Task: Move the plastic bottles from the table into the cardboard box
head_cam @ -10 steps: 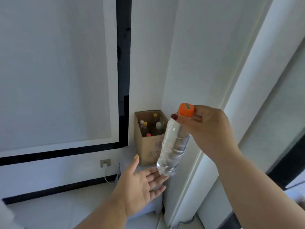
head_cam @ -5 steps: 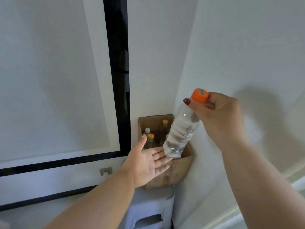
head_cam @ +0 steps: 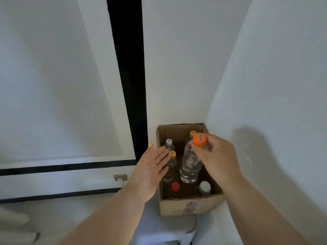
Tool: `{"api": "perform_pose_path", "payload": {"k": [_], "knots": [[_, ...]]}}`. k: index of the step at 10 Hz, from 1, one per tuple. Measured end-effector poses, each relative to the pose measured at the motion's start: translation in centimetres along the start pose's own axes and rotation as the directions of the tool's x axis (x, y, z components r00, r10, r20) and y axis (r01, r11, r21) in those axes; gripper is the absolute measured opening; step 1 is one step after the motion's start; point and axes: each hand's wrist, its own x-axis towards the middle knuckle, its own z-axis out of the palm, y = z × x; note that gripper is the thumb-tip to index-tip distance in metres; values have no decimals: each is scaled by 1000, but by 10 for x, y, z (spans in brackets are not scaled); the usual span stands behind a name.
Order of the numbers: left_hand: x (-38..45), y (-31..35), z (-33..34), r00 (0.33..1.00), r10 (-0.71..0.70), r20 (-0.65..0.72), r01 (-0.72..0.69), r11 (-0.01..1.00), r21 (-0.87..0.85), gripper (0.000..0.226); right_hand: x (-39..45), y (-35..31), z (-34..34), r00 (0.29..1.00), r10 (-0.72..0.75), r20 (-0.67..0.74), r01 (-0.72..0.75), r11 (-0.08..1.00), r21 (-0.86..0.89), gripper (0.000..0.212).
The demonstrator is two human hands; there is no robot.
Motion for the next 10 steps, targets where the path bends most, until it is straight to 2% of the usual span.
{"api": "perform_pose_path", "payload": {"k": [1, 2, 3, 7, 8, 9, 10], "knots": [[10, -6, -10, 999, 16, -28, -14, 998, 64, 79, 7, 33, 27, 991, 87, 98, -87, 996, 0, 8], [17, -11, -16, 998, 10, -65, -1, 991, 131, 74, 12, 66, 52, 966, 179, 185, -167, 983, -81, 6], [22, -14, -21, 997, 0, -84, 16, 982, 187, 60, 14, 87, 67, 934, 248, 257, -196, 958, -210, 12], [27, -26, -33, 996, -27, -87, 46, 975, 216, 57, 11, 117, 84, 895, 321, 310, -99, 820, -563, 12], [23, -26, -35, 996, -32, -79, 51, 967, 251, 55, 10, 119, 86, 885, 334, 324, -90, 806, -585, 8], [14, -20, -37, 998, -7, -56, 24, 950, 311, 55, 5, 122, 88, 870, 340, 357, -84, 816, -572, 15], [-1, -9, -40, 999, 45, -18, -36, 932, 360, 55, 1, 117, 87, 900, 269, 342, -61, 856, -513, 28]]}}
